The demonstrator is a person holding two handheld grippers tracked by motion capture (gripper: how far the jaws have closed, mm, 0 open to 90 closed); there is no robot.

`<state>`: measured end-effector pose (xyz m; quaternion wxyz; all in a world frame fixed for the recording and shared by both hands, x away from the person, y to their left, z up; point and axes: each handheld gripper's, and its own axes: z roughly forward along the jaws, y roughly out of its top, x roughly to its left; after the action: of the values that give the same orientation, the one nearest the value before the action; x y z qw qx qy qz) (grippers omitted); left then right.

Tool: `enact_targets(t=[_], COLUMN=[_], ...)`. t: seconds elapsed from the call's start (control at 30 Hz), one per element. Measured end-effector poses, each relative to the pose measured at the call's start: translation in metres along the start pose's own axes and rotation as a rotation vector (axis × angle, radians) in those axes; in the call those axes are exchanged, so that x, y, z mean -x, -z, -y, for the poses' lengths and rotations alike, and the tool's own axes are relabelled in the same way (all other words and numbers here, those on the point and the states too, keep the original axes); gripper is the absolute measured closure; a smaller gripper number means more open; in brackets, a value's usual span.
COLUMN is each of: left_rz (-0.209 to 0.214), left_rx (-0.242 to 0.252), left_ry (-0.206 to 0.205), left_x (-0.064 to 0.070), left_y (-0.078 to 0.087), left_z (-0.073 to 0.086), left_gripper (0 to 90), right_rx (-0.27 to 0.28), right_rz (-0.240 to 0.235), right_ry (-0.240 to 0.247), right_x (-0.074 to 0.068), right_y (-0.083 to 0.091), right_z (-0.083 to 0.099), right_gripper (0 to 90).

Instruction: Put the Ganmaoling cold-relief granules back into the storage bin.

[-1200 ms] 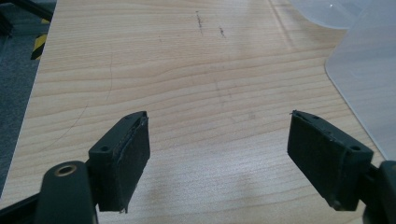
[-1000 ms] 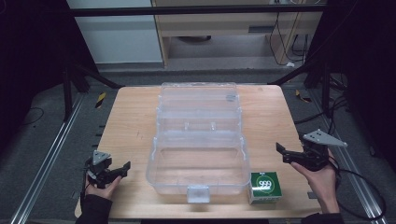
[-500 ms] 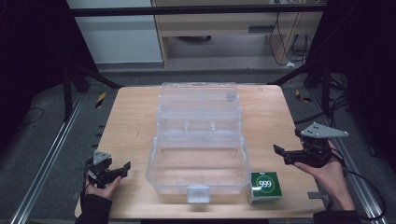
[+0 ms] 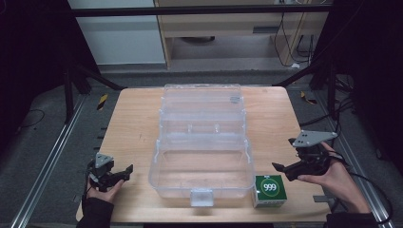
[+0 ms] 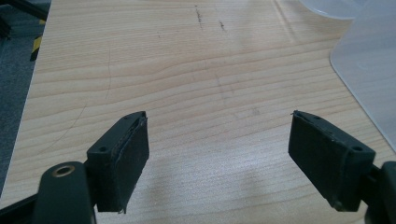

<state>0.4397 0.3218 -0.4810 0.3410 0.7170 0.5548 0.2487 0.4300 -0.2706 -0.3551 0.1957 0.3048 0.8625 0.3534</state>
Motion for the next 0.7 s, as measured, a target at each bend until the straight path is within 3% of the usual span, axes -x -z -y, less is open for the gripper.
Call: enact_targets(t=[0.47,0.7], left_rz=[-0.003,-0.001], left_rx=[-0.003,-0.005], left_ry=[-0.008,-0.009], left_x=[0.0,0.0], left_y=[0.0,0.0], left_z=[0.0,0.0], left_gripper=[19.6,19.6], right_rx=[-0.163,-0.222], right_rz=[-0.129,-0.158], right_ry=[0.157,0.21], right_x=[-0.023,-0.029], right_y=[-0.011,-0.019], right_z=[0.004,0.007], right_gripper=[2.9,2.9])
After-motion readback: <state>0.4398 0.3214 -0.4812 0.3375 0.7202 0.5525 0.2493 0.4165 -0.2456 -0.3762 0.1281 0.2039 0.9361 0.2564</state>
